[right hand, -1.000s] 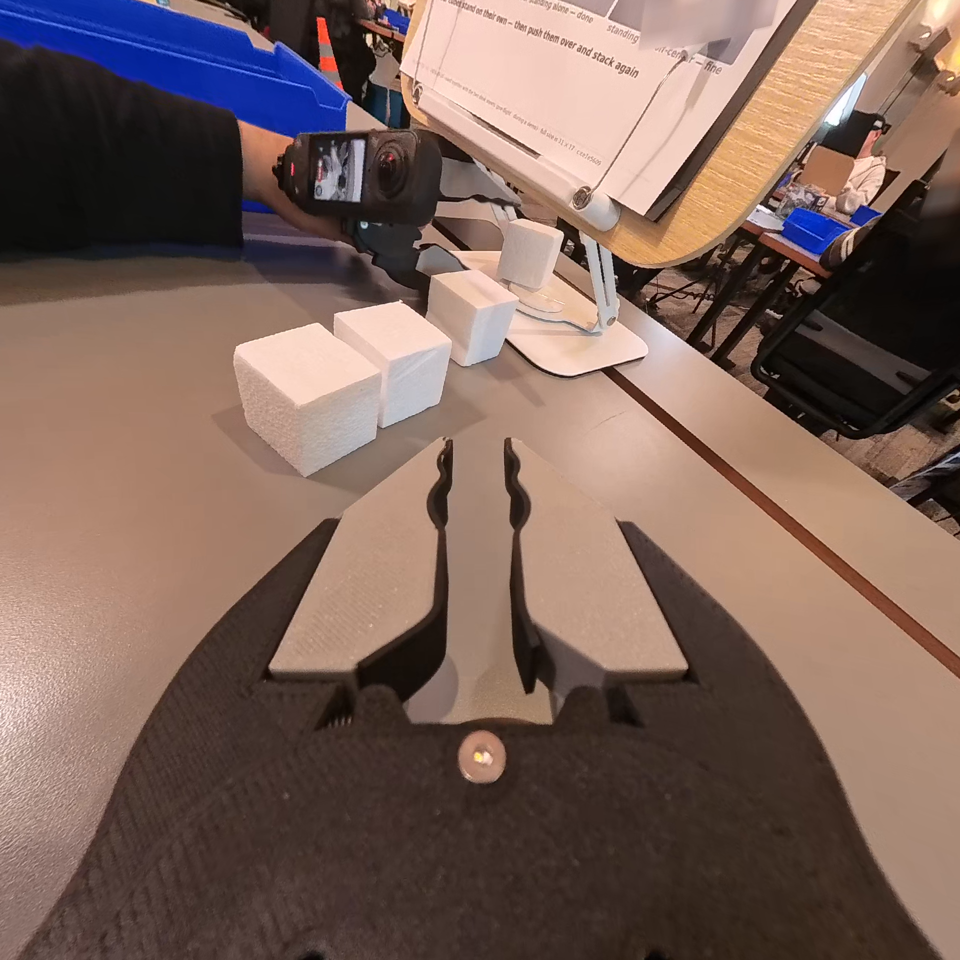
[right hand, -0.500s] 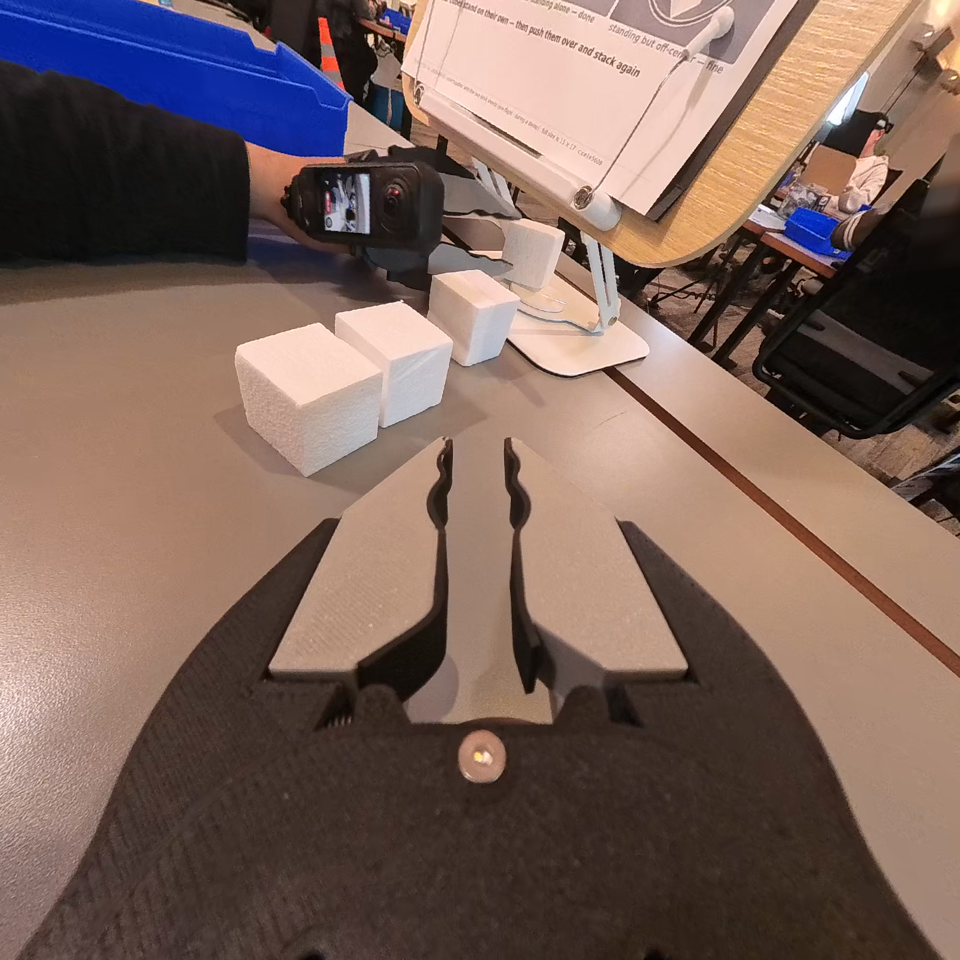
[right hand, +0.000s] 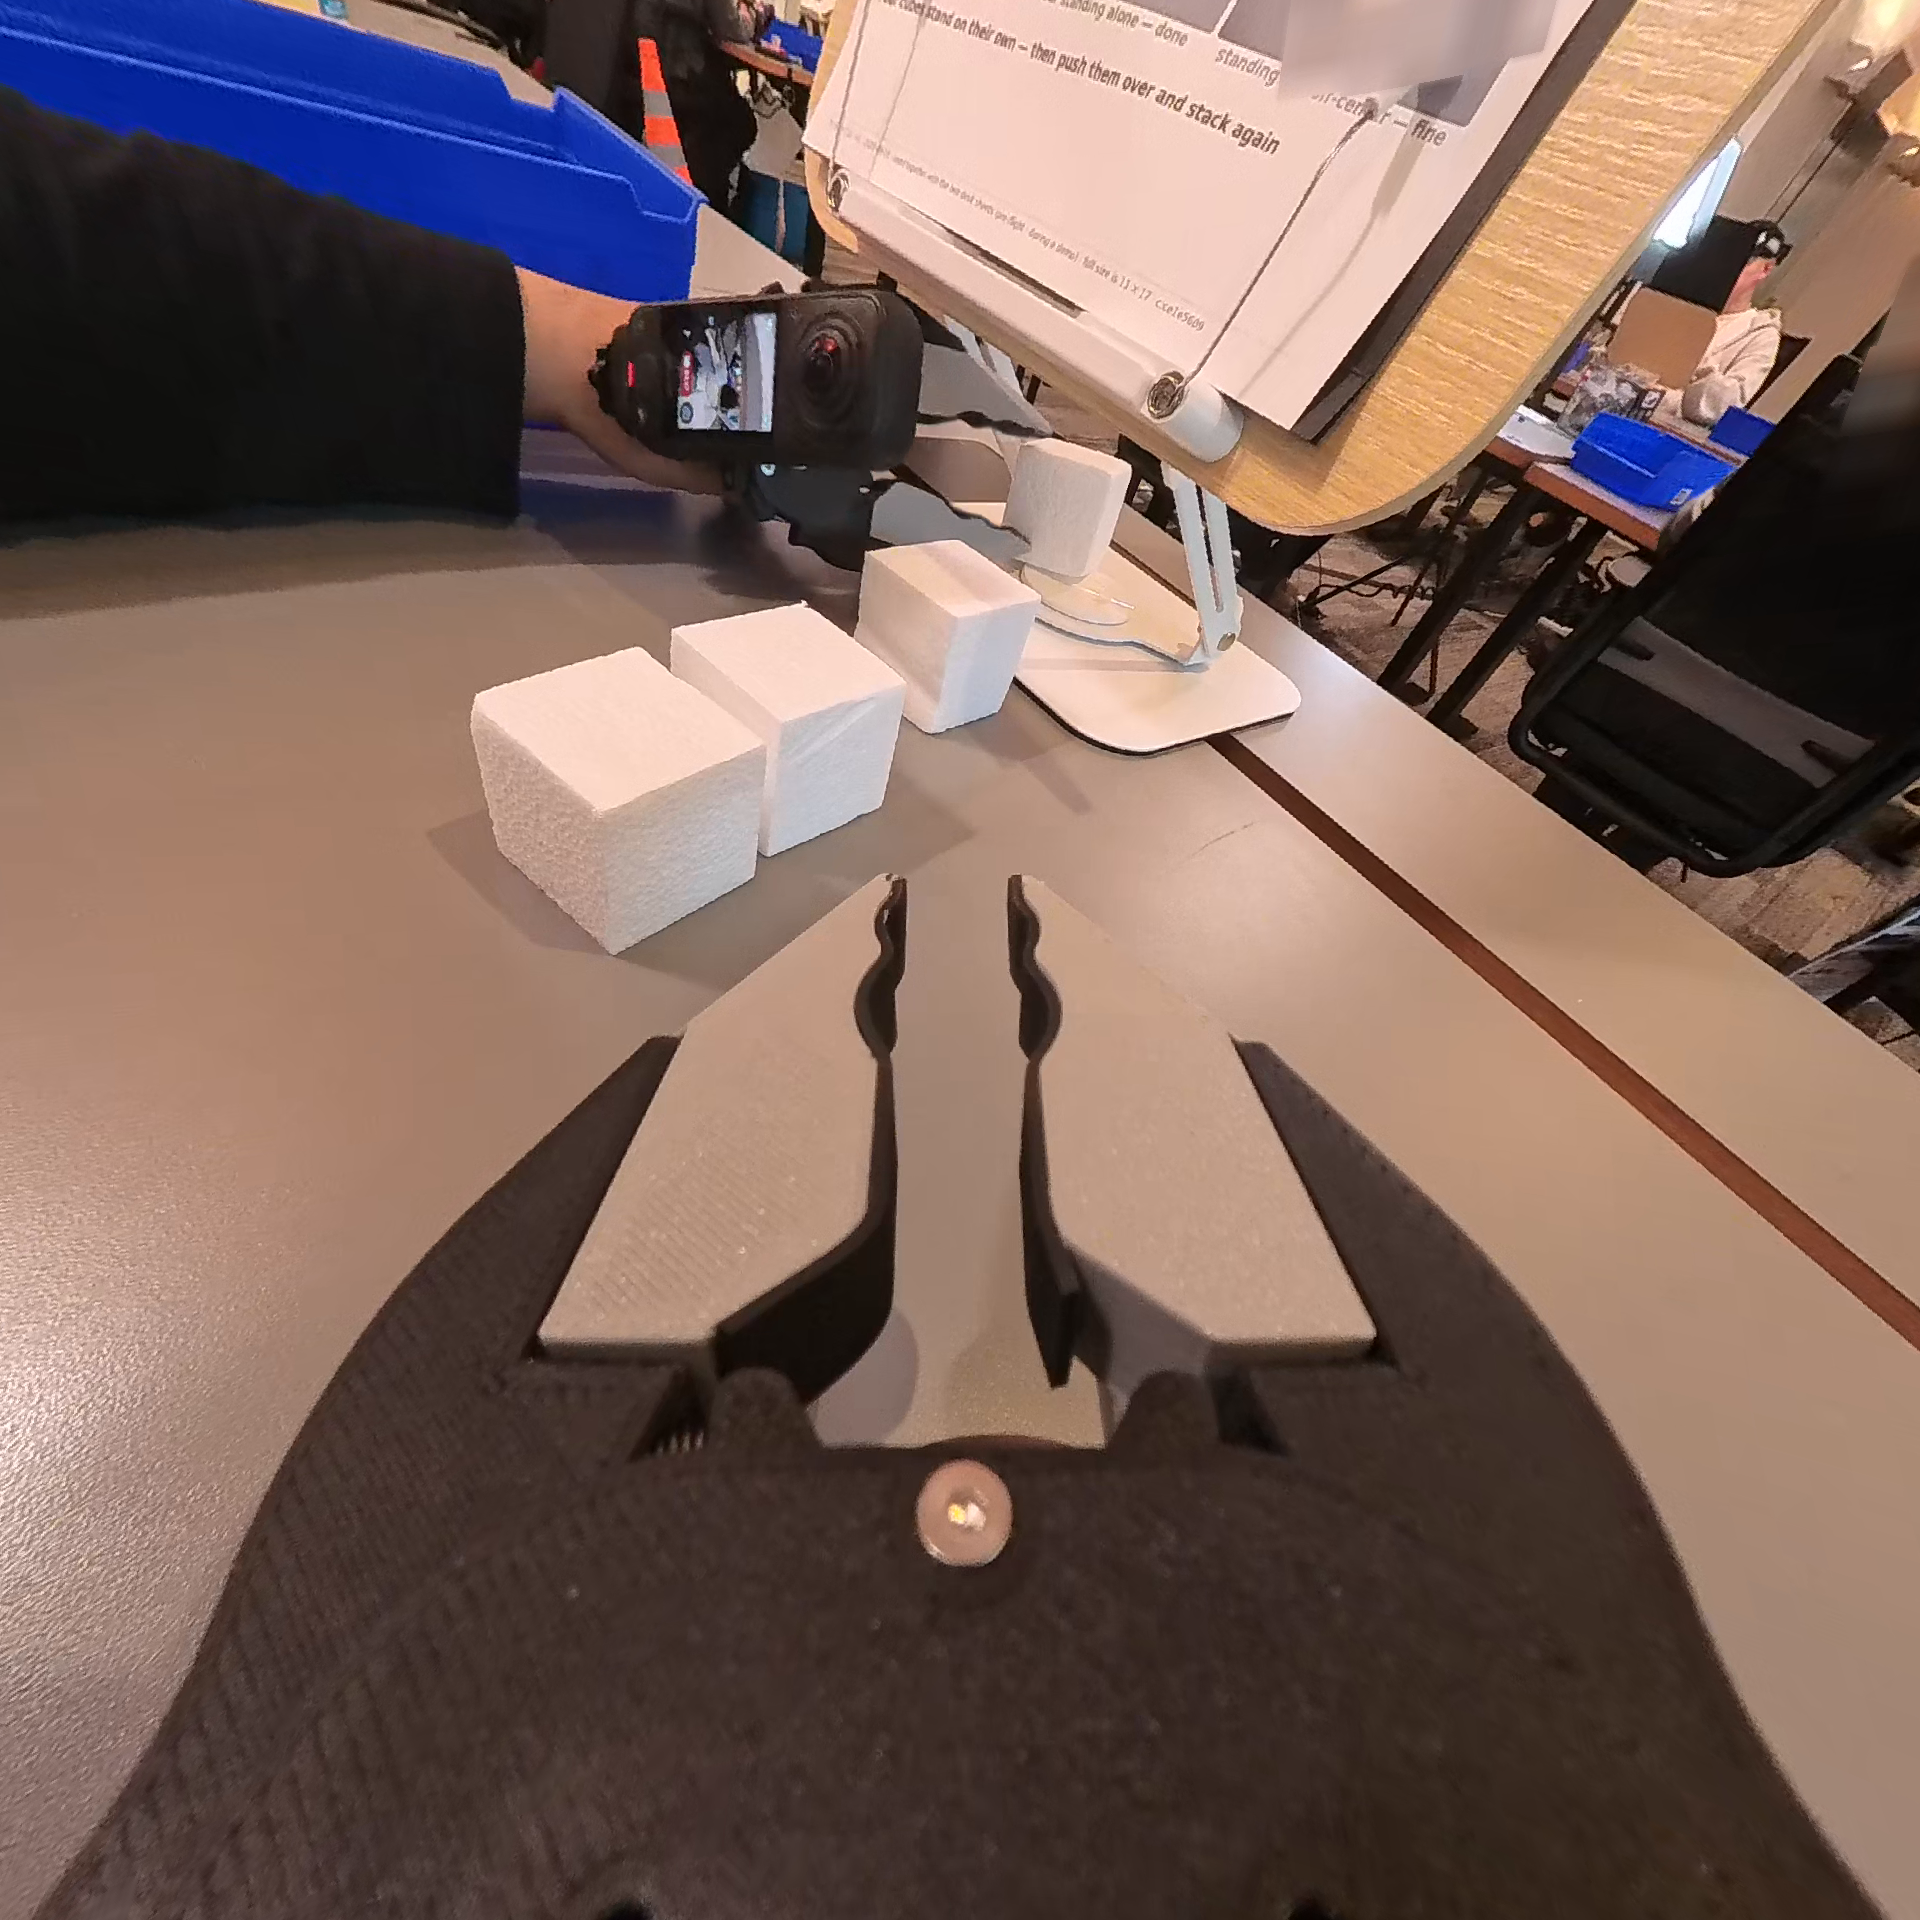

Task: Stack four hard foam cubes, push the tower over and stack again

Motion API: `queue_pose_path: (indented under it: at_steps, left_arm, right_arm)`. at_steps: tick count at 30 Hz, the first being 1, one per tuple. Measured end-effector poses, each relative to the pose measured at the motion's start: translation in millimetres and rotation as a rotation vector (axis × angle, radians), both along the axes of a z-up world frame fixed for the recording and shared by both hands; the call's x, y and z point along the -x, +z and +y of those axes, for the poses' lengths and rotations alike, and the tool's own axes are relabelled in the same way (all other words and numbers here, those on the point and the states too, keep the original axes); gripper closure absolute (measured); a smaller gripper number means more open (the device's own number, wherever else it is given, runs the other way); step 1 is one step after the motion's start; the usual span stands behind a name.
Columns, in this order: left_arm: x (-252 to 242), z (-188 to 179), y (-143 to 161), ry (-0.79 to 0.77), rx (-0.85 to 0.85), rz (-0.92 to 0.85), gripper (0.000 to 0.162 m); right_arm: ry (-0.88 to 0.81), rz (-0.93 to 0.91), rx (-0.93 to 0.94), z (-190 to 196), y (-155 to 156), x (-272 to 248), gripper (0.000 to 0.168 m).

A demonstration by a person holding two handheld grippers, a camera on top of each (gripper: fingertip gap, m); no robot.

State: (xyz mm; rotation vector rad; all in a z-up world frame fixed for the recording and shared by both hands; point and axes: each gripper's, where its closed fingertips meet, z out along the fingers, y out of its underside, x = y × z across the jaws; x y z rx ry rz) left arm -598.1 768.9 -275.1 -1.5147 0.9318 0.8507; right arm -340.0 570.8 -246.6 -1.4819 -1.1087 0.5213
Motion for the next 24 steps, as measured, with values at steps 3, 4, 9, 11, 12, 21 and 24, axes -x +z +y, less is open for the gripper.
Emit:
queue_pose_path:
  at_steps: [3,4,9,11,12,21,24]
  left_arm:
    - [0,1,-3,-0.002,0.014,0.011,0.118]
    - [0,1,-4,0.000,0.017,0.009,0.118]
    - [-5,-25,-3,-0.007,0.092,-0.083,0.126]
    - [-10,-51,-10,-0.028,0.175,-0.096,0.130]
    - [-11,-65,-12,-0.038,0.204,-0.091,0.129]
    - [-20,-113,12,-0.065,0.195,-0.140,0.121]
    - [-21,-100,11,-0.051,0.202,-0.157,0.120]
  right_arm:
    - [0.000,0.001,0.000,0,0,0,0.152]
    - [0.000,0.001,-0.001,0,0,0,0.152]
    - [0.005,0.002,0.000,-1,0,1,0.153]
    - [0.009,0.005,0.002,-2,0,1,0.153]
    - [0.011,0.004,0.001,-2,0,2,0.153]
    - [0.008,-0.010,-0.031,-6,1,3,0.153]
    - [0.006,-0.014,-0.036,-7,0,3,0.153]
